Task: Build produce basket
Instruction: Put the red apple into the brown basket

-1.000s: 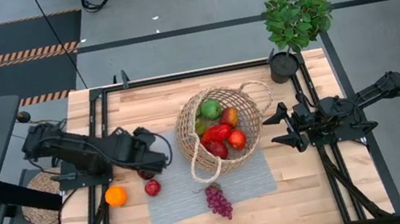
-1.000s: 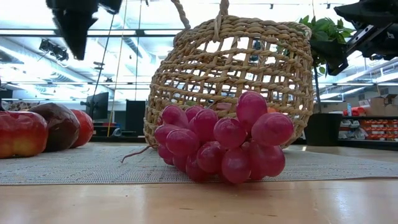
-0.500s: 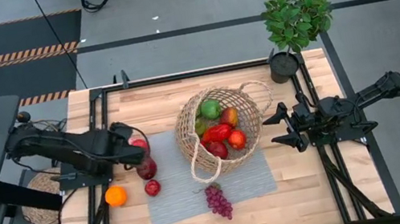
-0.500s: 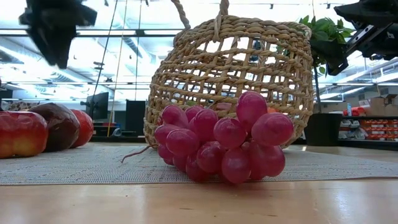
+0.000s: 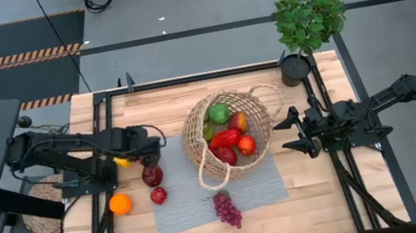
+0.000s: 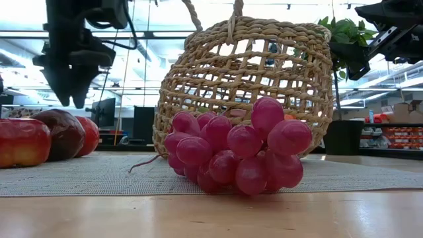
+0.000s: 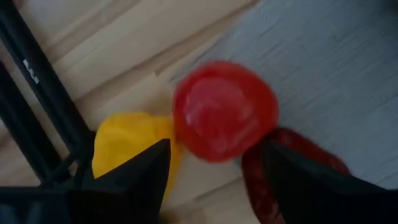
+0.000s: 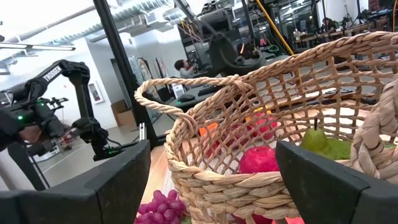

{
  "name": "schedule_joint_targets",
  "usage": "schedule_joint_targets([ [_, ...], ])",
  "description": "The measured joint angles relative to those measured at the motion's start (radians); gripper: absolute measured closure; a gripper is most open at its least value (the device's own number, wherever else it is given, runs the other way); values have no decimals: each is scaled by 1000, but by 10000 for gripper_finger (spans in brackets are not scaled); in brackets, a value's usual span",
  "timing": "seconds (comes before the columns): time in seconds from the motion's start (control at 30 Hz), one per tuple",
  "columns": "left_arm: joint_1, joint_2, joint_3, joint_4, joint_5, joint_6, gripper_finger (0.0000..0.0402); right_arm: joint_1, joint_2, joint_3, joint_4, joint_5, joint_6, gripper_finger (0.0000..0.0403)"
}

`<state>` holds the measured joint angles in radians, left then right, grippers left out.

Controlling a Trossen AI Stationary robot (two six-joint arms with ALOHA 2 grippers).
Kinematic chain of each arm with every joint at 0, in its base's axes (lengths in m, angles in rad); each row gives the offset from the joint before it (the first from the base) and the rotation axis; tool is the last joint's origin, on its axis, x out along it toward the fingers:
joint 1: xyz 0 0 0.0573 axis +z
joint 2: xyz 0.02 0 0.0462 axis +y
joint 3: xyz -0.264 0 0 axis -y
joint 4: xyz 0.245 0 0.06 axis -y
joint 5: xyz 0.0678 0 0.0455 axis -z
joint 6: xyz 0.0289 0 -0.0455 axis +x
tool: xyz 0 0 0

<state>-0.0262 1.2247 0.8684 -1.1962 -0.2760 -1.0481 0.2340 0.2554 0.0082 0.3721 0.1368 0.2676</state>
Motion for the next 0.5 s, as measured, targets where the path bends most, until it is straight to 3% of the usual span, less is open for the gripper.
schedule_joint_targets([
  [0.23, 69, 0, 0, 134, 0, 104, 80, 0, 0, 0, 0, 0, 0, 55],
  [0.5, 123, 0, 0, 136, 0, 118, 18, 0, 0, 0, 0, 0, 0, 55],
])
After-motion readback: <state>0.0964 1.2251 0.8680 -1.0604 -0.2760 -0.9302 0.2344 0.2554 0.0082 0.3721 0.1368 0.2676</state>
